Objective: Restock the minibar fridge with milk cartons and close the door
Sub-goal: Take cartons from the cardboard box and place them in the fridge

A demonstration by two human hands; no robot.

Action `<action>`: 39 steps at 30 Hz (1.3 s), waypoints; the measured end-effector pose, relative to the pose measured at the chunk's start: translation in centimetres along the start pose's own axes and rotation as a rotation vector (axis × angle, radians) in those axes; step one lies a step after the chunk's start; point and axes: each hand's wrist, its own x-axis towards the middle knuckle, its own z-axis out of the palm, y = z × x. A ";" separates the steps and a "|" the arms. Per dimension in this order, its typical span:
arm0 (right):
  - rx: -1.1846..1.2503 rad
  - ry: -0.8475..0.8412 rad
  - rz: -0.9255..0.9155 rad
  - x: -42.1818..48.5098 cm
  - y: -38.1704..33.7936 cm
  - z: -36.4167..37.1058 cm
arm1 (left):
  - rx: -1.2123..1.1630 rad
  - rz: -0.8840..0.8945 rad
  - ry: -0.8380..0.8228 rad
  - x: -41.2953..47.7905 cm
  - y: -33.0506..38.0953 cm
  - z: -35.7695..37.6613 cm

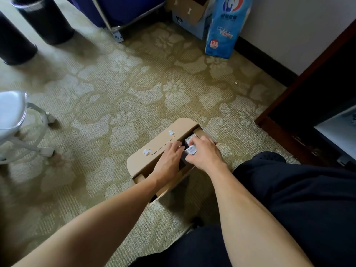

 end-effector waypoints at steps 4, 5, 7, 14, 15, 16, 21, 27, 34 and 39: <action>0.045 0.038 0.015 -1.2 0.3 -1.4 | 0.000 -0.051 0.056 0.2 0.5 -0.2; 0.052 0.048 0.015 -1.5 0.3 -1.8 | 0.000 -0.049 0.070 0.1 0.6 -0.3; 0.058 0.074 0.011 -2.1 0.3 -2.3 | -0.037 -0.033 0.083 -0.4 1.0 -0.4; 0.068 0.162 0.009 -3.5 0.5 -4.2 | -0.207 -0.105 0.062 -0.6 1.8 -0.8; 0.069 0.177 0.010 -3.7 0.6 -4.6 | -0.206 -0.118 0.051 -0.6 1.7 -0.7; 0.070 0.194 0.013 -3.8 0.6 -4.8 | -0.214 -0.135 0.047 -0.5 1.7 -0.7; 0.107 0.244 0.008 -4.3 0.9 -5.6 | -0.276 -0.245 0.020 0.9 1.6 -0.8; 0.205 0.264 -0.006 -5.3 0.7 -6.5 | -0.192 -0.275 0.008 0.4 2.3 -0.9; 0.320 0.333 -0.083 -8.1 0.0 -10.5 | -0.250 -0.159 0.029 0.5 2.8 -4.1; 0.313 0.387 -0.081 -10.6 1.5 -14.4 | -0.267 -0.002 0.074 0.4 4.0 -8.9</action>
